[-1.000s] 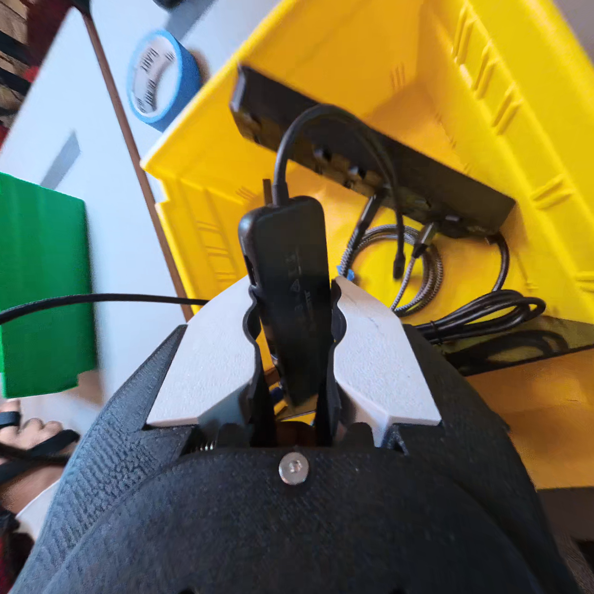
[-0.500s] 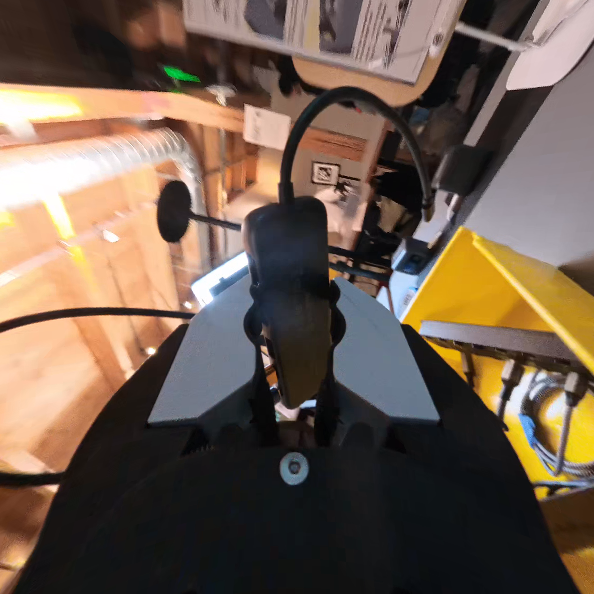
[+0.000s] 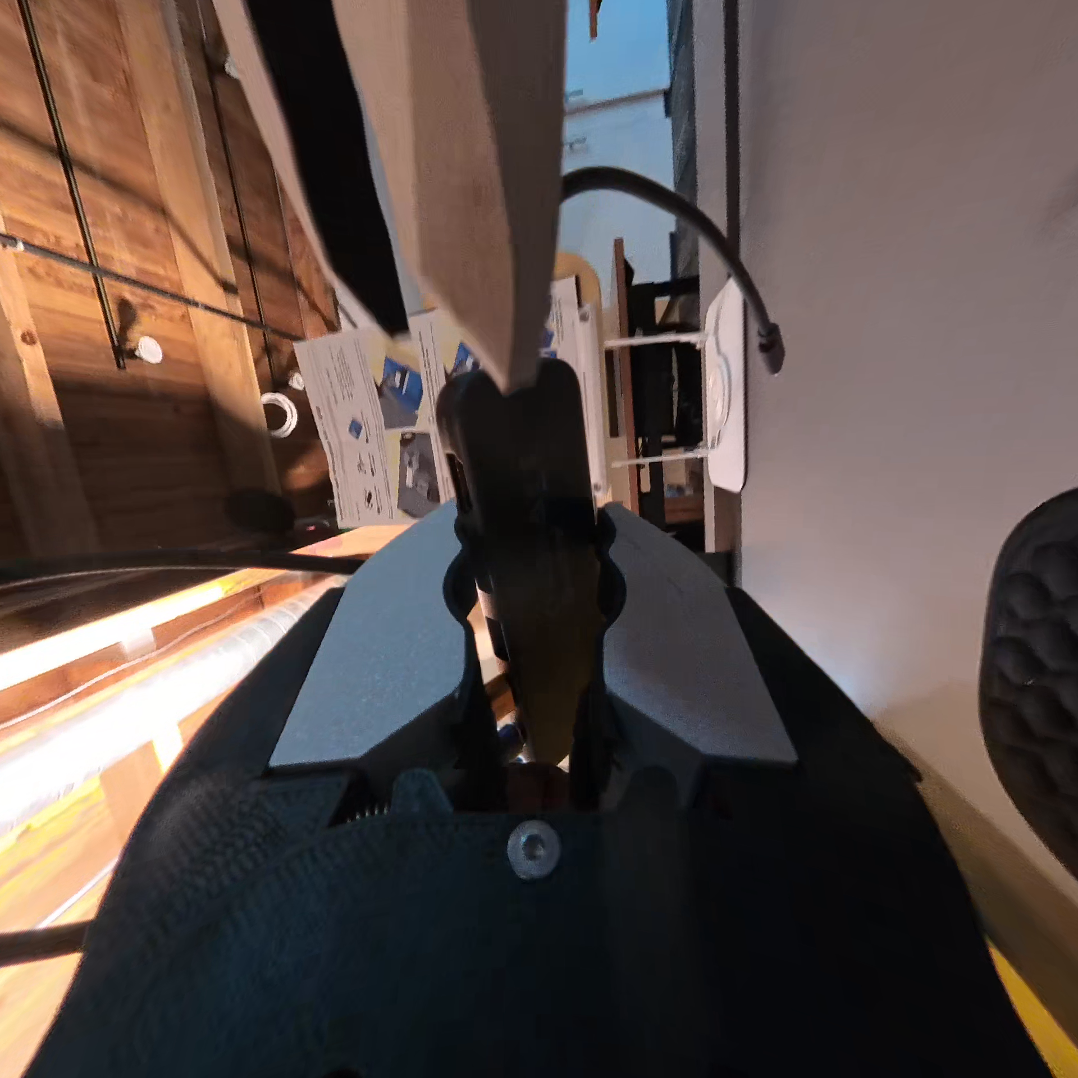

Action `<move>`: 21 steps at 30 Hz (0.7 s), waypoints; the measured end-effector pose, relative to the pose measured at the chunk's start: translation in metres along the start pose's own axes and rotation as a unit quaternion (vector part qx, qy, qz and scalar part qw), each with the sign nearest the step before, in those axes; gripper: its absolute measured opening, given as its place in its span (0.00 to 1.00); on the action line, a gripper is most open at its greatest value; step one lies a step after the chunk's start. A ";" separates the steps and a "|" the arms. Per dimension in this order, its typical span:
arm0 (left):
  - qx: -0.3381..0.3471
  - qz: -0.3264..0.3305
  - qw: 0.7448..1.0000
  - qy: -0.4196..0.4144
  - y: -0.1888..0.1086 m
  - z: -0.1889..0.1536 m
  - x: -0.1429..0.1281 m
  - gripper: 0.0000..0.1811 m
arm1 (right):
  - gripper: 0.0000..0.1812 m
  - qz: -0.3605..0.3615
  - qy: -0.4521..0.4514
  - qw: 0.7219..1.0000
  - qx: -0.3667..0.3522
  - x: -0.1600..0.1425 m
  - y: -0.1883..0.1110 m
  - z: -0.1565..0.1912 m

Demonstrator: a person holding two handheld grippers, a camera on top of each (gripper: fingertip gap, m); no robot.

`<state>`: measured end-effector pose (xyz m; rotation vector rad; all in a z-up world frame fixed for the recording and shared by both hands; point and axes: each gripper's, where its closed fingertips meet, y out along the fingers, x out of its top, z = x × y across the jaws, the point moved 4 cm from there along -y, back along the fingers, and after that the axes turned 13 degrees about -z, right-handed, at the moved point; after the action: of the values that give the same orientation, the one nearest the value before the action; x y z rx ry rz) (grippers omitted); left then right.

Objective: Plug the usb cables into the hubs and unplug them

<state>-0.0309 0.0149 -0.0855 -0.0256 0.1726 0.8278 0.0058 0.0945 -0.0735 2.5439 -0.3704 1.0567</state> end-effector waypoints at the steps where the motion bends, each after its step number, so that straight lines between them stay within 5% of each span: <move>1: -0.003 -0.010 1.000 0.001 0.000 -0.001 0.006 0.21 | 0.27 0.007 -0.008 1.000 0.010 -0.002 0.004 0.003; 6: -0.015 -0.046 0.999 -0.004 -0.001 -0.005 0.023 0.21 | 0.08 0.075 -0.068 0.994 0.043 -0.019 0.012 0.012; 9: -0.009 -0.068 0.998 -0.005 -0.003 -0.002 0.026 0.22 | 0.07 0.052 -0.038 0.997 0.041 -0.017 0.007 0.011; 12: 0.072 -0.151 0.986 -0.003 -0.013 0.013 0.039 0.27 | 0.07 0.021 0.004 1.000 0.006 -0.017 -0.005 -0.002; 16: 0.179 -0.240 0.931 -0.210 -0.038 0.039 0.036 0.28 | 0.07 -0.023 0.102 0.992 -0.064 -0.023 -0.031 -0.026; 18: 0.170 -0.258 0.853 -0.420 -0.039 0.037 0.020 0.31 | 0.07 -0.083 0.173 0.978 -0.081 -0.018 -0.041 -0.031; 19: 0.167 -0.272 0.783 -0.534 -0.038 0.035 0.014 0.35 | 0.07 -0.114 0.207 0.968 -0.084 -0.015 -0.044 -0.033; 21: 0.145 -0.338 0.582 -0.725 -0.037 0.030 0.012 0.41 | 0.07 -0.166 0.266 0.946 -0.078 -0.010 -0.045 -0.031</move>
<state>0.0080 0.0014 -0.0599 0.8541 -1.2302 -0.1716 -0.0035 0.1496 -0.0702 1.9812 0.1140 1.4404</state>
